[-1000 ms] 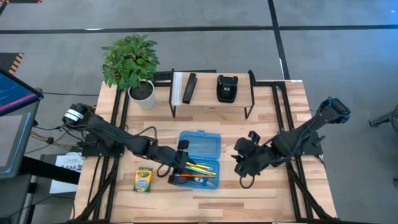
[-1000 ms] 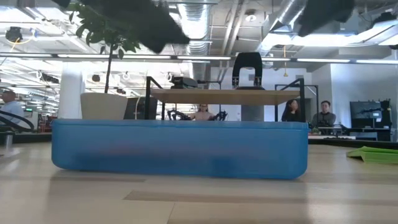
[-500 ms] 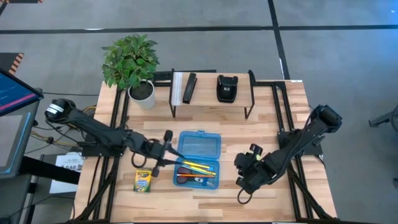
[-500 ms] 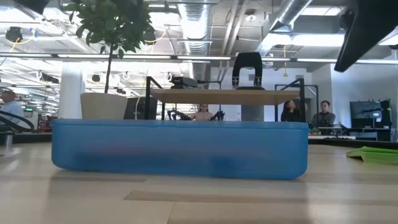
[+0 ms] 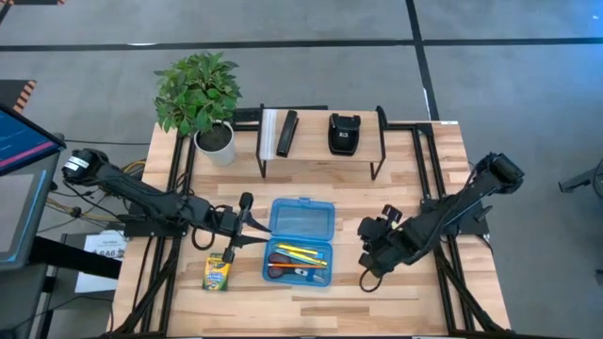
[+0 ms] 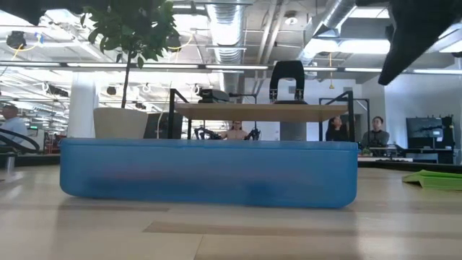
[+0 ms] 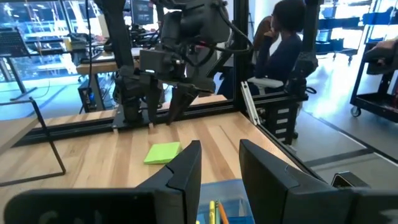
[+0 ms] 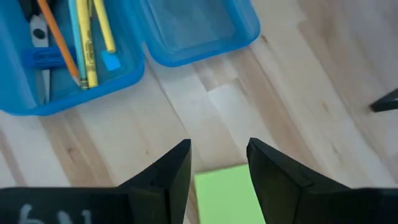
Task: Pack school essentials
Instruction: Put the lime green sticky note pad into the supply box
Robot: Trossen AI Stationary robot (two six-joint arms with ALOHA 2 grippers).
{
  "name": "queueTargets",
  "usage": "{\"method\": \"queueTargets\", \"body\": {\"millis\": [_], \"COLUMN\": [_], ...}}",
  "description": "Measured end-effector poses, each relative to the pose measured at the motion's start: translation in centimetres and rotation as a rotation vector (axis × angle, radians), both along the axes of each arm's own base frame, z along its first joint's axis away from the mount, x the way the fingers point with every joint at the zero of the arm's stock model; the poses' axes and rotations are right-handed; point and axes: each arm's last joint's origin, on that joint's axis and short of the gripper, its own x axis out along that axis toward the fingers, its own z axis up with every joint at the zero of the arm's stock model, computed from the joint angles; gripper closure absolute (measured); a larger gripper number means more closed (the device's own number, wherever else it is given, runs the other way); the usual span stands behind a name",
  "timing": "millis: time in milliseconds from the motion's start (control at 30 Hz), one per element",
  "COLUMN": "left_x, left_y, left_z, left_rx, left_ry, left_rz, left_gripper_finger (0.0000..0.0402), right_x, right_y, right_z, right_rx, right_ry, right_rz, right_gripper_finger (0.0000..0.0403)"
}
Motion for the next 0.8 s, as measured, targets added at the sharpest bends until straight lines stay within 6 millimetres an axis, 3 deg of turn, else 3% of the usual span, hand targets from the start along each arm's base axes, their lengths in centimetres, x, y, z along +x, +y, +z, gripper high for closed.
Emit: {"method": "queueTargets", "body": {"millis": [133, 300, 500, 800], "left_x": [0.0, 0.0, 0.0, 0.0], "left_y": [0.0, 0.0, 0.0, 0.0], "left_z": [0.0, 0.0, 0.0, 0.0], "left_rx": [-0.001, -0.003, -0.01, -0.034], "left_ry": [-0.001, -0.001, 0.001, 0.01], "left_rz": [0.0, 0.0, 0.0, 0.001], "left_gripper_finger": [0.0304, 0.0304, 0.0304, 0.0304], "right_x": [-0.8, -1.4, -1.0, -0.9], "right_y": [-0.2, 1.0, 2.7, 2.6], "right_z": [-1.2, -2.7, -5.0, -8.4], "right_rx": [0.046, 0.082, 0.091, 0.054], "right_ry": [-0.034, -0.008, 0.069, 0.272], "right_rz": [0.017, 0.072, 0.109, 0.012], "right_gripper_finger": [0.0226, 0.0213, 0.0152, 0.0094]}}
